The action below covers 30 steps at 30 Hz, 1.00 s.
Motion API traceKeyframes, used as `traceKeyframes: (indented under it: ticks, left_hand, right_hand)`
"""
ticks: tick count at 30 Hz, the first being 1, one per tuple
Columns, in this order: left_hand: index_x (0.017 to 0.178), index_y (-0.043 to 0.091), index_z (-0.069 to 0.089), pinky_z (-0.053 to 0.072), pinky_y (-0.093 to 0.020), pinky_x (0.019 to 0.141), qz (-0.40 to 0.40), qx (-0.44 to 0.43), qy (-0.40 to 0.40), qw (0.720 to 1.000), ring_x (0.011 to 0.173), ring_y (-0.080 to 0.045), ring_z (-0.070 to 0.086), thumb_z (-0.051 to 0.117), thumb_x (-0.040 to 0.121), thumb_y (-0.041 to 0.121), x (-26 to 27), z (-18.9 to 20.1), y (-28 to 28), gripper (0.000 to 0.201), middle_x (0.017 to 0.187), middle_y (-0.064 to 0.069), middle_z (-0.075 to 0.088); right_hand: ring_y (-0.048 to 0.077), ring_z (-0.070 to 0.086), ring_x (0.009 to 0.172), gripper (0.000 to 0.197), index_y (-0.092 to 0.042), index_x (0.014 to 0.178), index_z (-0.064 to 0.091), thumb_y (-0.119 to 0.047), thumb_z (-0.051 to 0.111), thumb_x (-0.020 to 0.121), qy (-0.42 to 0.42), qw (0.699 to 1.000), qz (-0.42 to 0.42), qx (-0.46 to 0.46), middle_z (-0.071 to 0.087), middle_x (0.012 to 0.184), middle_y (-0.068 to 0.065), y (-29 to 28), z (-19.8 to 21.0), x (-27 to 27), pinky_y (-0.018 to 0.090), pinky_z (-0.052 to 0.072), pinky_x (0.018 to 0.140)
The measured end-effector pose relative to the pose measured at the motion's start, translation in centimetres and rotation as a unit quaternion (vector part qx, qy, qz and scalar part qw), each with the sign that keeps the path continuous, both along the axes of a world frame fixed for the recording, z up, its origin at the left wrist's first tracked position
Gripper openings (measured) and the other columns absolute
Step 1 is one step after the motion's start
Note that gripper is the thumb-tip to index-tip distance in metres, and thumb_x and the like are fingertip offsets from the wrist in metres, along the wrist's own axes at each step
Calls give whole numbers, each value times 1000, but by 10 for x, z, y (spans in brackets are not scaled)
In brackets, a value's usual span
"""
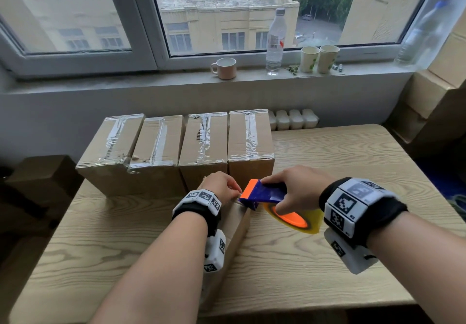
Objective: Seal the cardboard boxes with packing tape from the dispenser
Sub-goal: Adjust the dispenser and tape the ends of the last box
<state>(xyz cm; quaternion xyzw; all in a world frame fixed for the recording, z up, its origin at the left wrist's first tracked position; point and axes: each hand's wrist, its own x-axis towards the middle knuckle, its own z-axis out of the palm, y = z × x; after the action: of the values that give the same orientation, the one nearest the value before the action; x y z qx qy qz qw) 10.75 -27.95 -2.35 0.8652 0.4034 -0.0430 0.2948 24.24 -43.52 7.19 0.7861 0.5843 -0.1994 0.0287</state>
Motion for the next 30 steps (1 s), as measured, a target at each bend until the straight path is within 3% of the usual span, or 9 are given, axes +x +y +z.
traceKeyframes:
  ticks: [2, 6, 9, 12, 16, 21, 27, 30]
  left_hand:
    - [77, 35, 73, 45, -33, 97, 6, 12, 0, 1000, 92, -12, 64, 68, 79, 41, -1, -3, -3, 8, 84, 9, 71]
    - [82, 31, 76, 49, -24, 84, 27, 22, -18, 999, 87, -9, 64, 70, 79, 39, -3, -5, -4, 11, 86, 7, 73]
    - [69, 34, 71, 51, -26, 81, 38, 16, -30, 999, 82, -8, 65, 72, 76, 38, -4, -9, -4, 8, 77, 10, 69]
    - [58, 39, 64, 49, -29, 88, 37, 17, -30, 999, 78, -6, 62, 72, 76, 38, -3, -12, -3, 20, 74, 14, 65]
    - [56, 40, 62, 47, -24, 81, 47, 13, -31, 998, 81, -6, 61, 72, 79, 37, -4, -14, -2, 25, 75, 15, 62]
    - [58, 40, 64, 42, -19, 71, 56, 0, -38, 998, 72, 3, 58, 73, 80, 35, -3, -11, -3, 25, 74, 17, 62]
    - [63, 38, 67, 43, -21, 72, 64, -8, -45, 997, 74, 0, 57, 74, 80, 32, -3, -11, -4, 19, 75, 16, 62]
    - [61, 38, 67, 43, -21, 72, 72, -14, -49, 996, 75, -1, 57, 75, 79, 32, -3, -12, -3, 21, 76, 14, 62]
  right_hand:
    - [8, 48, 89, 72, -47, 139, 43, -44, 69, 72, 1, 1000, 3, -2, 61, 117, -18, 0, 0, 0, 24, 38, 71]
    - [9, 48, 89, 73, -48, 140, 41, -44, 69, 72, 1, 1000, 7, -11, 61, 118, -17, -1, -1, 4, 24, 38, 69]
    - [7, 46, 88, 74, -50, 140, 40, -42, 69, 73, 10, 1000, 10, -14, 60, 117, -17, -6, -3, 11, 17, 31, 57]
    - [6, 44, 87, 74, -51, 140, 39, -40, 69, 73, 10, 1000, 17, -7, 60, 119, -17, -13, -4, 15, 15, 26, 54]
    - [8, 48, 89, 74, -52, 140, 38, -39, 68, 74, 20, 999, 25, -13, 61, 117, -17, -25, -5, 25, 21, 33, 61]
    - [8, 48, 87, 74, -51, 140, 38, -41, 69, 74, 25, 999, 40, -7, 61, 116, -16, -37, -8, 37, 21, 34, 61]
    - [9, 50, 88, 74, -53, 138, 39, -41, 70, 71, 11, 999, 49, -19, 60, 107, -19, -46, -10, 48, 25, 41, 71]
    - [15, 57, 100, 76, -51, 139, 39, -42, 70, 71, -3, 997, 68, -26, 62, 118, -16, -41, -16, 42, 27, 47, 78]
